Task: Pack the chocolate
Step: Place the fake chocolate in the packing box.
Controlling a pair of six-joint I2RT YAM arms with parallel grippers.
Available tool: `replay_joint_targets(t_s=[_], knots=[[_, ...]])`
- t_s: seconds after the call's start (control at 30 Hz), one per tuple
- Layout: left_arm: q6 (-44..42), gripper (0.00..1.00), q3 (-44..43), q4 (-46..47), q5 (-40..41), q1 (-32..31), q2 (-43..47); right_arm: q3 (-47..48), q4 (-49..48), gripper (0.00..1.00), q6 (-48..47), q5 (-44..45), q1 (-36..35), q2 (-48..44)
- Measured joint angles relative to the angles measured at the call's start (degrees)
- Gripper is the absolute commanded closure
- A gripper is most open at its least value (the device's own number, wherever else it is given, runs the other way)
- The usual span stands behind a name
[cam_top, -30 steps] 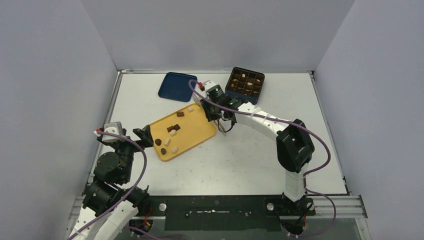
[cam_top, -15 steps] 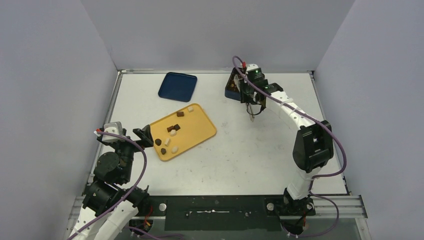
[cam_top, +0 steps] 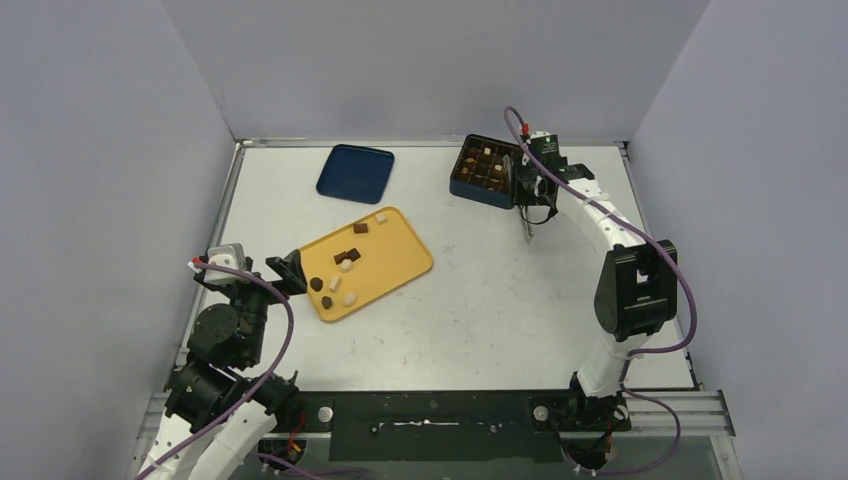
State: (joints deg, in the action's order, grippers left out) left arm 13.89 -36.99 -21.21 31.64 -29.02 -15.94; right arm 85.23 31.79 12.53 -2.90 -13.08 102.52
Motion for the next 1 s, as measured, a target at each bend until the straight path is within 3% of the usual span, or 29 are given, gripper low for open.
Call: replay_joint_targets(t_s=[1.0], knots=[[0.00, 0.03, 0.00, 0.00, 0.00, 0.00, 0.02, 0.02, -0.15, 0.62, 0.24, -0.92, 2.14, 4.35]])
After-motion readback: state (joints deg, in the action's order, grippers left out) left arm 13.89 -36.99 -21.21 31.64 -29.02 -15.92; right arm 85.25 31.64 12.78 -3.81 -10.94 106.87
